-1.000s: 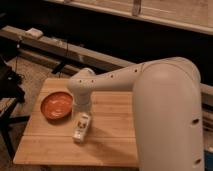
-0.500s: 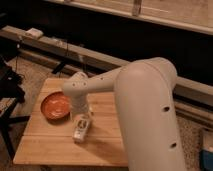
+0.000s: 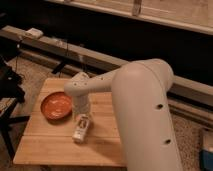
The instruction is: Place the bottle in the ceramic bowl
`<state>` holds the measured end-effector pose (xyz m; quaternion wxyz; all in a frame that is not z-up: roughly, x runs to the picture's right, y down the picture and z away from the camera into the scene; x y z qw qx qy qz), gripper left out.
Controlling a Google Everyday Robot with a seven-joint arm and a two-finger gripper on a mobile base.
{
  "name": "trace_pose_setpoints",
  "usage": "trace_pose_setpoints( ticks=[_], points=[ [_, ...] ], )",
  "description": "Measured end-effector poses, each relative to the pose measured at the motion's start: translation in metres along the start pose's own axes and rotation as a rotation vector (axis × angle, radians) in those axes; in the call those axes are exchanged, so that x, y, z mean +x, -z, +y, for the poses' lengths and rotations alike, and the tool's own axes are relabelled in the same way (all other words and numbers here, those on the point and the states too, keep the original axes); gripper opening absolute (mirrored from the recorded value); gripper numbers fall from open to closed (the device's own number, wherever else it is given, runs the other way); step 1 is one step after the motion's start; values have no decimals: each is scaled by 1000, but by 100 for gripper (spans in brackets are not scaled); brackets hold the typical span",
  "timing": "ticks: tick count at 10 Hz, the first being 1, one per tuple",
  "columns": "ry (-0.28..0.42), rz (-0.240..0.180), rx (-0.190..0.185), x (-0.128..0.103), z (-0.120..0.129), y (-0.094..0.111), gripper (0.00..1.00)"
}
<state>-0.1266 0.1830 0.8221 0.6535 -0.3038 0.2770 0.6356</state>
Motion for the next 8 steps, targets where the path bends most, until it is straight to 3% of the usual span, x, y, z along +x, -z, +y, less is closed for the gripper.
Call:
trace_pose_setpoints(
  ticks=[1, 2, 5, 6, 8],
  points=[
    [-3, 13, 1, -1, -1, -6, 64],
    [-9, 30, 0, -1, -2, -12, 55],
    [-46, 87, -1, -4, -3, -20, 26],
    [-74, 111, -11, -7, -5, -20, 13],
    [-83, 81, -34, -12, -9, -8, 1]
  ],
)
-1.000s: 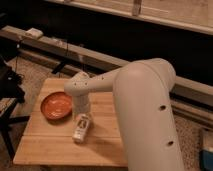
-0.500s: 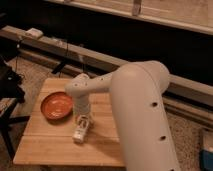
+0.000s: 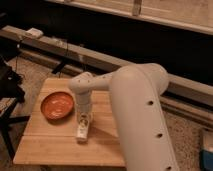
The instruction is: Place the bottle in the ceramic bowl
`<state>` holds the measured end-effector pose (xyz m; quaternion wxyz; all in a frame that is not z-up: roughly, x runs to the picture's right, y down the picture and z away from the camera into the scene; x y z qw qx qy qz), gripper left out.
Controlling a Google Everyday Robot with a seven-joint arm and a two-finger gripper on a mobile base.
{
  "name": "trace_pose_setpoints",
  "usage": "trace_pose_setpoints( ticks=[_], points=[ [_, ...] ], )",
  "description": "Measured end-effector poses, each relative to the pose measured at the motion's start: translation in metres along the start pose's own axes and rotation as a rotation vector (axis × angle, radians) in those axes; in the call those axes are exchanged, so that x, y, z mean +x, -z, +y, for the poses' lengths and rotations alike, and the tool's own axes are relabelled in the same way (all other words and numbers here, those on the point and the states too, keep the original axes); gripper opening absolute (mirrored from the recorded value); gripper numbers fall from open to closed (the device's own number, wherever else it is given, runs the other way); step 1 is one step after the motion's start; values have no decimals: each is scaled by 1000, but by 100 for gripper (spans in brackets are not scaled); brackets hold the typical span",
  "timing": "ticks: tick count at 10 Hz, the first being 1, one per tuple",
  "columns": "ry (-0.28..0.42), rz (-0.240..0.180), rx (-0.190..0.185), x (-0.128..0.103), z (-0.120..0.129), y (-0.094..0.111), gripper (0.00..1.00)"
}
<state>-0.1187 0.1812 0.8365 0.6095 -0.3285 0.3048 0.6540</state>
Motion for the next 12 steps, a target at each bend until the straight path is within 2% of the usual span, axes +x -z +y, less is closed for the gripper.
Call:
trace_pose_setpoints(
  ticks=[2, 3, 4, 6, 8, 10, 12],
  points=[
    [34, -50, -13, 2, 11, 33, 0],
    [60, -78, -17, 3, 16, 55, 0],
    [109, -107, -18, 4, 25, 80, 0],
    [211, -145, -28, 0, 59, 105, 0],
    [309, -173, -31, -14, 94, 113, 0],
    [383, -187, -41, -28, 124, 112, 0],
    [460, -197, -59, -52, 149, 108, 0]
  ],
)
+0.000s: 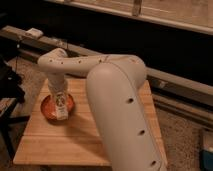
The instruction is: Place the bottle in the ceramic bowl
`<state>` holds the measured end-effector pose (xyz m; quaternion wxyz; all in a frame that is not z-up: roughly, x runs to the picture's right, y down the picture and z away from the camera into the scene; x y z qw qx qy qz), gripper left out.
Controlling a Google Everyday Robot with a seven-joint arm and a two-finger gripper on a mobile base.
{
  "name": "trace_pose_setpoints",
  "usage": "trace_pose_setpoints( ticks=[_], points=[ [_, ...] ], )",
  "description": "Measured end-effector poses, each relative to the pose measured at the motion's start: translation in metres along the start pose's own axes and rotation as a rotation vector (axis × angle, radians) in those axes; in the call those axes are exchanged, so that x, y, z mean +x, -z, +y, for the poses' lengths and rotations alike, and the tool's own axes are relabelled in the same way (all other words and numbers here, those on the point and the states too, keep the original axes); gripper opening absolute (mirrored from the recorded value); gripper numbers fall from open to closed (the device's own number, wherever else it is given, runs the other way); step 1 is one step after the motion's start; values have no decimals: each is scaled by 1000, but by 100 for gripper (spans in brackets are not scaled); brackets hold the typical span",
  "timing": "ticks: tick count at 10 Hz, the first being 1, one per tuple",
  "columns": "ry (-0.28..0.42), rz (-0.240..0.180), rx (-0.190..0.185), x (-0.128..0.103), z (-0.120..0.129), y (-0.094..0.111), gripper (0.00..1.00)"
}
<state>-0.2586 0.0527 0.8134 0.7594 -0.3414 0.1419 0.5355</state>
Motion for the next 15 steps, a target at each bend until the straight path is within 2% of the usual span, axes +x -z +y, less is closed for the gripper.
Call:
trace_pose_setpoints(
  ticks=[2, 5, 6, 7, 8, 15],
  points=[
    [46, -20, -28, -25, 7, -6, 4],
    [93, -62, -52, -45, 17, -15, 32],
    [110, -80, -60, -46, 24, -20, 44],
    [119, -87, -66, -45, 27, -21, 51],
    [121, -89, -66, -46, 27, -22, 54],
    [119, -89, -66, -45, 26, -21, 54]
  ],
)
